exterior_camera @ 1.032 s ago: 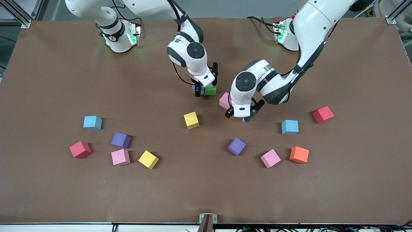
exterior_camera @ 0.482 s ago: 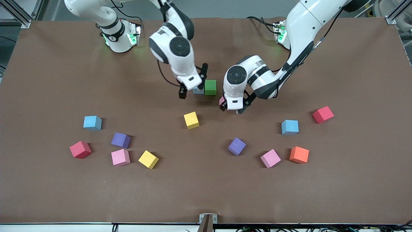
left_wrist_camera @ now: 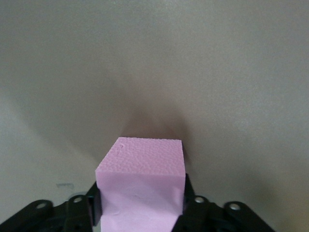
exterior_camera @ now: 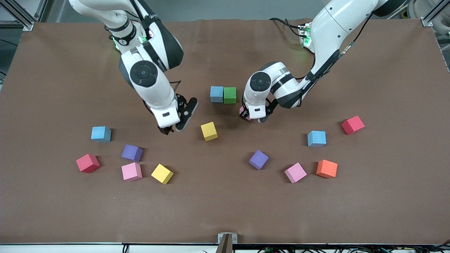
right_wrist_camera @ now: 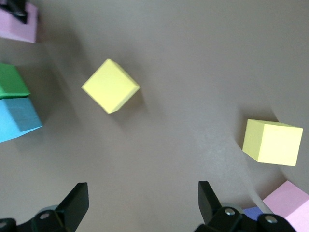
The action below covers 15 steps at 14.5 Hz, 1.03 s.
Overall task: Arrange 11 blocks into digit 3
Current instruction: 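Grasp the yellow cube with the right gripper while the left gripper lifts pink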
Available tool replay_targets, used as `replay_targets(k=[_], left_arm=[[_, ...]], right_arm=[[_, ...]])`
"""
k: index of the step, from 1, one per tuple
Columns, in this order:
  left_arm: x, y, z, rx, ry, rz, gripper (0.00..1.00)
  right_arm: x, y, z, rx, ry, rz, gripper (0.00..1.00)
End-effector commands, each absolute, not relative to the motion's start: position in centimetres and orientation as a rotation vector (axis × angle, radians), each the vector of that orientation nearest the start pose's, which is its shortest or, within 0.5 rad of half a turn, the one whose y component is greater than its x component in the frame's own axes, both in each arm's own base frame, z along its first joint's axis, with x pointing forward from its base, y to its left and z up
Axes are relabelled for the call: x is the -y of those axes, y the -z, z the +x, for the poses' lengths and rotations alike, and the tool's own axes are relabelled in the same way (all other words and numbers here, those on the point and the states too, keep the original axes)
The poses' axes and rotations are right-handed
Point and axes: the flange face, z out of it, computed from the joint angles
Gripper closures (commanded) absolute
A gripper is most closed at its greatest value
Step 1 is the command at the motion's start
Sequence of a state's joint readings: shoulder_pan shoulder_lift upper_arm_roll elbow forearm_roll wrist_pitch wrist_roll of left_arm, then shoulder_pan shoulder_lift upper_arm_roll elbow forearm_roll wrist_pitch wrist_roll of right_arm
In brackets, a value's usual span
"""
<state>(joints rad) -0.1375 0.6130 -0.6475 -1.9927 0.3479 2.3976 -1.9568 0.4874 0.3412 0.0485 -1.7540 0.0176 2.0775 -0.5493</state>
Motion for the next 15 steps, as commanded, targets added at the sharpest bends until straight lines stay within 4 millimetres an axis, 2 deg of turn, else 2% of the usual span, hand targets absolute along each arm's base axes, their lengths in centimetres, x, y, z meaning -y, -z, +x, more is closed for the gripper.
replay_targets(k=[1, 2, 5, 8, 9, 12, 15], left_arm=[[40.7, -21.0, 44.1, 1.627, -0.191, -2.672, 0.76], [41.0, -21.0, 43.9, 1.680, -0.193, -2.643, 0.75], [41.4, -21.5, 43.2, 1.940, -0.172, -2.444, 0.80], [41.2, -21.1, 41.9, 2.043, -0.161, -2.328, 0.80], [41.5, -21.2, 40.8, 2.054, -0.159, -2.305, 0.80], [41.7, -21.6, 39.3, 2.141, -0.146, -2.210, 0.80], [42.1, -21.4, 38.1, 2.198, -0.154, -2.134, 0.80]], right_arm=[[-34.0, -35.6, 56.1, 1.305, -0.052, -2.770, 0.00], [-34.5, -34.7, 55.9, 1.180, -0.070, -2.811, 0.00], [-36.6, -32.2, 55.3, 0.935, -0.076, -2.892, 0.00], [-39.5, -29.3, 53.9, 0.728, -0.073, -2.948, 0.00], [-40.4, -28.3, 53.4, 0.744, -0.074, -2.946, 0.00], [-41.9, -25.4, 52.9, 0.766, -0.043, -2.934, 0.00], [-42.8, -23.9, 52.5, 0.779, -0.018, -2.924, 0.00]])
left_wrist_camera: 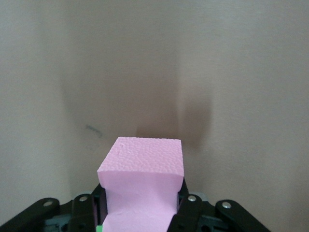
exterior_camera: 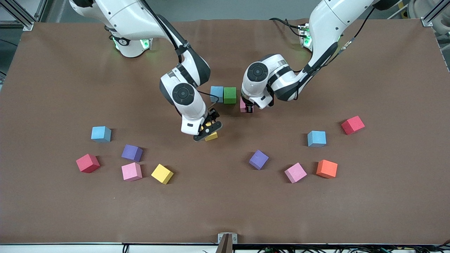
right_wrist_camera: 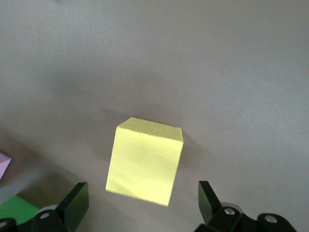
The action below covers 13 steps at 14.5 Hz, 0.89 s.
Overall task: Arrange 11 blocks into digit 3
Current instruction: 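Grasp the yellow cube with the right gripper while the left gripper lifts pink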
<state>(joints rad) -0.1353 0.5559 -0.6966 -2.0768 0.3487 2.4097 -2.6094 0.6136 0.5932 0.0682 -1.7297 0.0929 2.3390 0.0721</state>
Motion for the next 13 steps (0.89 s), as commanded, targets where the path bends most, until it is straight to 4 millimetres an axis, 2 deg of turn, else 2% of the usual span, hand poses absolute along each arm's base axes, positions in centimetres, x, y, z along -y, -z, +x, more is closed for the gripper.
replay_targets(k=[1, 7, 11, 13], left_arm=[[42.1, -21.4, 37.8, 2.194, -0.156, -2.133, 0.80], [42.4, -21.0, 36.4, 2.211, -0.176, -2.129, 0.80], [42.7, -20.6, 35.3, 2.222, -0.198, -2.141, 0.80], [42.7, -20.3, 35.0, 2.214, -0.199, -2.141, 0.80]], right_arm=[[-42.8, -23.3, 52.6, 0.776, -0.013, -2.924, 0.00], [-44.5, -21.2, 51.5, 0.710, -0.026, -2.893, 0.00], [-43.5, -20.8, 52.3, 0.691, -0.014, -2.913, 0.02], [-43.5, -20.3, 52.5, 0.691, 0.010, -2.912, 0.25]])
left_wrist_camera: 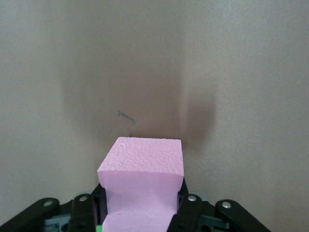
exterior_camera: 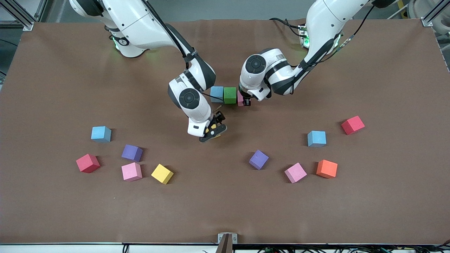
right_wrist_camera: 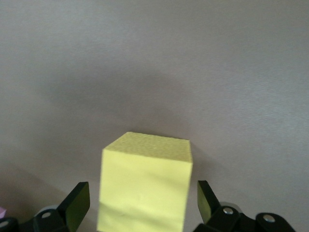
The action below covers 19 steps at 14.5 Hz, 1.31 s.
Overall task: Arrange 11 blocks into digit 3
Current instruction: 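Place the pink cube beside the green cube while the right gripper carries yellow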
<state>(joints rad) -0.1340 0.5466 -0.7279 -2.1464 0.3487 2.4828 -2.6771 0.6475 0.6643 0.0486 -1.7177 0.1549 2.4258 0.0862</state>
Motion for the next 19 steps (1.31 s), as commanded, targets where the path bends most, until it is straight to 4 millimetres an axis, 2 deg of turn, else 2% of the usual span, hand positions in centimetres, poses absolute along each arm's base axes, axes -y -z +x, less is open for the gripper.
replay_targets(k=[1, 3, 5, 8, 10, 12, 14, 19], left_arm=[[42.8, -20.4, 34.8, -2.290, 0.207, 2.221, 0.80], [42.9, -20.2, 34.3, -2.288, 0.210, 2.234, 0.80], [43.0, -20.2, 33.9, -2.281, 0.215, 2.240, 0.80], [43.3, -20.3, 33.9, -2.281, 0.230, 2.210, 0.80], [43.3, -20.3, 33.9, -2.281, 0.232, 2.209, 0.80], [43.3, -20.1, 33.8, -2.282, 0.235, 2.213, 0.80], [43.4, -20.0, 33.8, -2.283, 0.238, 2.212, 0.79], [43.4, -19.9, 33.8, -2.270, 0.231, 2.223, 0.79]], right_arm=[[-43.4, -20.0, 52.6, 0.686, 0.022, -2.912, 0.38], [-42.9, -20.1, 53.2, 0.661, 0.035, -2.912, 0.61], [-42.8, -20.1, 53.3, 0.658, 0.035, -2.912, 0.75], [-41.6, -20.2, 53.7, 0.620, 0.020, -2.939, 0.77], [-41.0, -19.7, 52.9, 0.447, -0.026, -2.980, 0.77], [-40.9, -19.5, 51.4, 0.314, -0.065, -3.009, 0.77], [-41.5, -20.2, 49.5, 0.196, -0.100, -3.030, 0.77], [-43.2, -20.8, 45.6, 0.120, -0.210, -3.068, 0.77]])
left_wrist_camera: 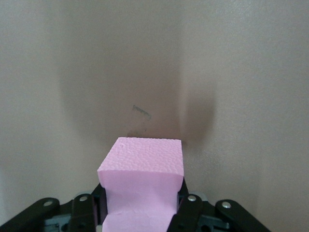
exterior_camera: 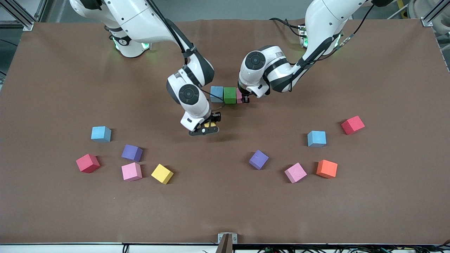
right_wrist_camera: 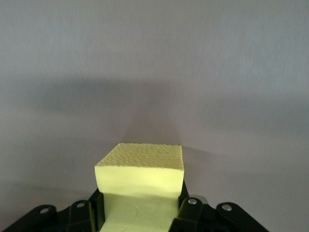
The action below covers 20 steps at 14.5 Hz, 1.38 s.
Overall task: Arrange 11 blocks into digit 3
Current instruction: 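Place the pink cube beside the green cube while the right gripper carries yellow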
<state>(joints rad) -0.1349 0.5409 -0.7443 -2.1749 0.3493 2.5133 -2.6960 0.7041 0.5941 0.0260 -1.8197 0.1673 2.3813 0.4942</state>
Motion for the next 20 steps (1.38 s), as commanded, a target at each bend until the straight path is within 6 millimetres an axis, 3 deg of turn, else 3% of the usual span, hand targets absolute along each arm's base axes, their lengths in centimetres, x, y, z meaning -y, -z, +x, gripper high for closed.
replay_targets(k=[1, 10, 11, 12, 13, 14, 18, 20], left_arm=[[43.5, -19.9, 33.7, -2.261, 0.230, 2.226, 0.79], [43.6, -19.8, 34.1, -2.264, 0.240, 2.218, 0.76], [43.6, -19.8, 34.2, -2.266, 0.241, 2.215, 0.69], [43.7, -19.8, 34.3, -2.265, 0.247, 2.214, 0.51], [43.8, -19.8, 34.4, -2.265, 0.250, 2.213, 0.19], [43.8, -19.9, 34.6, -2.263, 0.248, 2.211, 0.00], [43.6, -20.5, 34.8, -2.265, 0.224, 2.207, 0.00], [43.4, -21.7, 34.8, -2.265, 0.187, 2.211, 0.00]], right_arm=[[-43.7, -20.8, 45.2, 0.127, -0.212, -3.070, 0.77], [-46.4, -20.3, 42.5, 0.215, -0.164, -3.052, 0.77], [-46.4, -20.0, 42.2, 0.217, -0.139, -3.044, 0.76], [-46.3, -19.5, 41.8, 0.220, -0.121, -3.039, 0.76], [-46.4, -19.3, 41.4, 0.228, -0.119, -3.039, 0.76], [-46.4, -19.1, 41.2, 0.230, -0.126, -3.043, 0.76], [-46.1, -18.9, 41.0, 0.231, -0.143, -3.051, 0.76], [-46.0, -18.8, 40.7, 0.236, -0.150, -3.054, 0.76]])
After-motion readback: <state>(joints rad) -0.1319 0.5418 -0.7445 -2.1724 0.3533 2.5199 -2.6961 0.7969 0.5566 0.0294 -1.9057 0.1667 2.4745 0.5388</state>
